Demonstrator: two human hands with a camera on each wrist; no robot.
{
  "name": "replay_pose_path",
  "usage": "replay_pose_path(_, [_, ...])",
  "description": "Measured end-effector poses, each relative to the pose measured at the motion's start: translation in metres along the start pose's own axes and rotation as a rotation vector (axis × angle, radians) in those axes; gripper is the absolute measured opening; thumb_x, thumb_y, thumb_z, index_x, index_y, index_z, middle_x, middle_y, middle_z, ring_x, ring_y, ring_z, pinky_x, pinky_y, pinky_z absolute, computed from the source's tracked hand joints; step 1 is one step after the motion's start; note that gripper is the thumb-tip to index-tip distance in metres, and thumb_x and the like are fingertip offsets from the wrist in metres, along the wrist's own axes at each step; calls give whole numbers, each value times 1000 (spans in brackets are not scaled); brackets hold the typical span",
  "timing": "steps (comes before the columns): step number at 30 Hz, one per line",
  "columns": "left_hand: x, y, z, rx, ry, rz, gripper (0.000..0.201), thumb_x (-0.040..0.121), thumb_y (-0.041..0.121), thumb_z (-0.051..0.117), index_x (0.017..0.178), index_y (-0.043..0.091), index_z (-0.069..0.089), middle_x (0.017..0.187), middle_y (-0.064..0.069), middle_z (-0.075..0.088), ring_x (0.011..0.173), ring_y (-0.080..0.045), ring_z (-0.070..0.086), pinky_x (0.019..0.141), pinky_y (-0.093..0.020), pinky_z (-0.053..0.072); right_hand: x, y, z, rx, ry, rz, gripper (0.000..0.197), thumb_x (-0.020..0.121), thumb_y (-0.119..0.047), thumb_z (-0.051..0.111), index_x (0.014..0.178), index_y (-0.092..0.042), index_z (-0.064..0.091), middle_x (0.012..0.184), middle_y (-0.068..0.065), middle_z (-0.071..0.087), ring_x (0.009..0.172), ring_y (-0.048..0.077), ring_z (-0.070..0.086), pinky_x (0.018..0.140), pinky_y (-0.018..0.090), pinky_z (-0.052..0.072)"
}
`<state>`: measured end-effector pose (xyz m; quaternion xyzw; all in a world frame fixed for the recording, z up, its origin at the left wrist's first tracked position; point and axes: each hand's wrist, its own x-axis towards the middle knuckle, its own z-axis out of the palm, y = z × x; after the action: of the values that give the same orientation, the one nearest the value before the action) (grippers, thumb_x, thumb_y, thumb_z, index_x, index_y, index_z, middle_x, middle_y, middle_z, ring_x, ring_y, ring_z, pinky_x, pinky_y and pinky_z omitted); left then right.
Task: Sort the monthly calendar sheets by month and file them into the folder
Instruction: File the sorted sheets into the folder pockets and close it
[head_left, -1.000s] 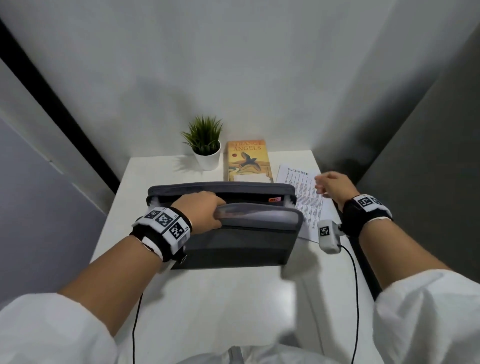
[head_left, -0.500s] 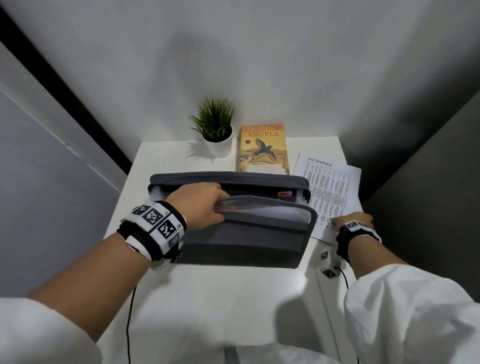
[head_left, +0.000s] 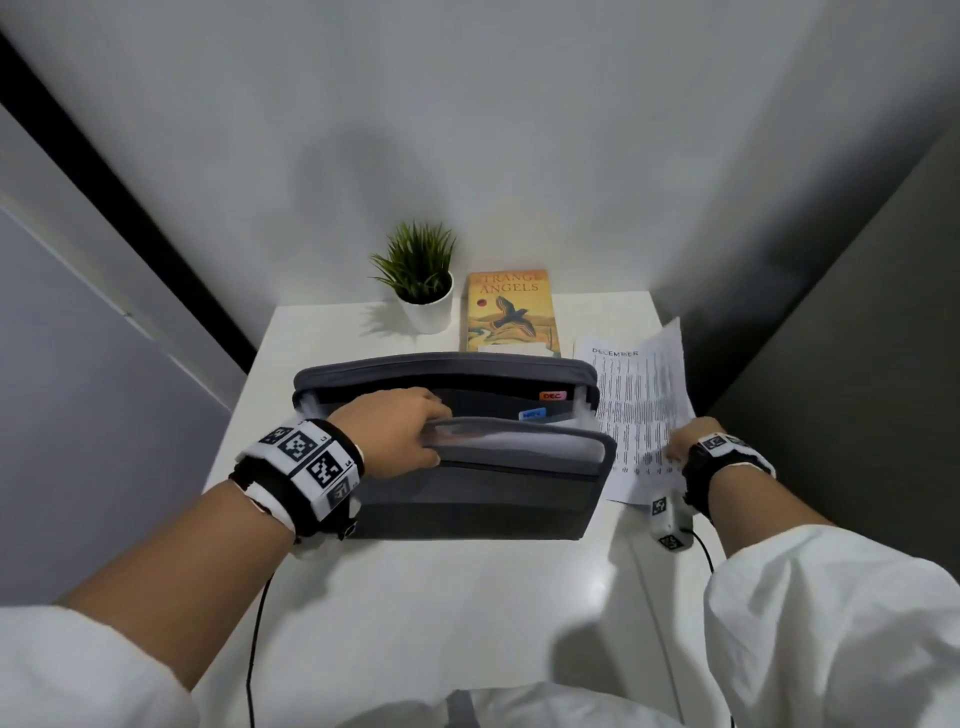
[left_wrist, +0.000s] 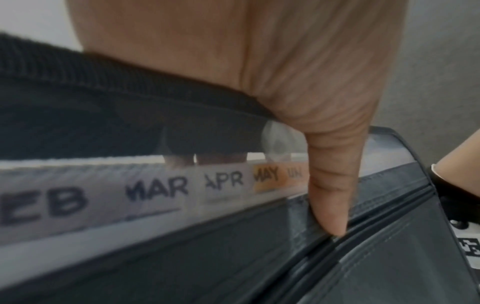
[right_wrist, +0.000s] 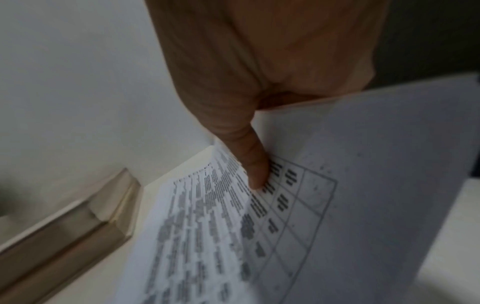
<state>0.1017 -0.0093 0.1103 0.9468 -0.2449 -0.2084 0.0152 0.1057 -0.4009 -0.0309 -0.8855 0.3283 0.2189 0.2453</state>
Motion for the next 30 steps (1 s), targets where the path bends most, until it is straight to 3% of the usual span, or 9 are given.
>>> replay_pose_path(4, [-6, 3, -1, -18, -33, 0, 46, 79, 47, 67, 122, 31, 59, 138, 9, 47, 122, -18, 50, 99, -39, 44, -14, -24, -33, 340, 147, -28, 26, 86, -2, 59, 112, -1, 64, 109, 16, 66, 96, 31, 63, 71, 30, 49])
replay_pose_path(8, [-10, 8, -4, -64, -46, -25, 34, 77, 43, 70, 108, 30, 63, 117, 5, 57, 103, -19, 58, 90, -42, 50, -49, -62, -75, 646, 431, -214, 24, 83, 0, 60, 104, -7, 69, 102, 15, 70, 84, 24, 62, 73, 27, 46])
replay_pose_path(12, [-14, 11, -6, -88, -48, -8, 30, 76, 40, 73, 104, 30, 65, 114, 3, 62, 100, -19, 59, 87, -39, 50, -100, -104, -113, 898, 443, -483, 20, 83, -4, 68, 101, -12, 65, 95, 6, 70, 78, 15, 66, 73, 28, 53])
replay_pose_path(14, [-17, 12, -7, -85, -46, 5, 33, 76, 39, 74, 106, 28, 66, 116, 0, 62, 107, -21, 58, 90, -38, 49, -126, -121, -119, 929, 378, -617, 17, 82, -7, 72, 94, -16, 65, 85, -7, 72, 70, 0, 68, 62, 17, 53])
replay_pose_path(16, [-19, 13, -6, -89, -45, 17, 36, 76, 38, 74, 108, 26, 65, 116, -2, 63, 113, -22, 56, 92, -38, 47, -150, -135, -118, 865, 276, -710, 16, 81, -11, 74, 84, -23, 63, 70, -17, 71, 61, -9, 64, 50, 7, 47])
replay_pose_path(21, [-26, 14, -4, -96, -27, 37, 35, 76, 37, 75, 106, 21, 66, 106, -3, 63, 99, -24, 59, 83, -35, 49, -180, -152, -101, 596, 29, -844, 18, 83, -12, 72, 91, -27, 69, 90, -7, 75, 83, 9, 71, 65, 18, 56])
replay_pose_path(24, [-27, 14, -2, -101, -6, 60, 32, 76, 35, 75, 104, 22, 66, 96, -1, 60, 90, -22, 57, 75, -32, 47, -187, -159, -91, 377, 33, -875, 11, 85, -13, 71, 94, -20, 70, 93, -2, 75, 86, 16, 70, 76, 28, 54])
replay_pose_path(27, [-29, 14, 1, -85, 21, 79, 23, 76, 35, 75, 91, 21, 63, 94, -3, 60, 86, -23, 57, 71, -31, 46, -190, -165, -88, 101, 89, -929, 12, 86, -11, 68, 86, -23, 69, 88, -2, 73, 80, 18, 66, 72, 28, 51])
replay_pose_path(30, [-32, 8, 2, -107, 33, 85, 35, 77, 42, 72, 107, 26, 64, 110, -4, 60, 92, -22, 59, 81, -35, 51, -197, -169, -90, -114, 125, -975, 32, 83, -5, 65, 77, -36, 64, 73, -16, 63, 77, 16, 61, 69, 23, 42])
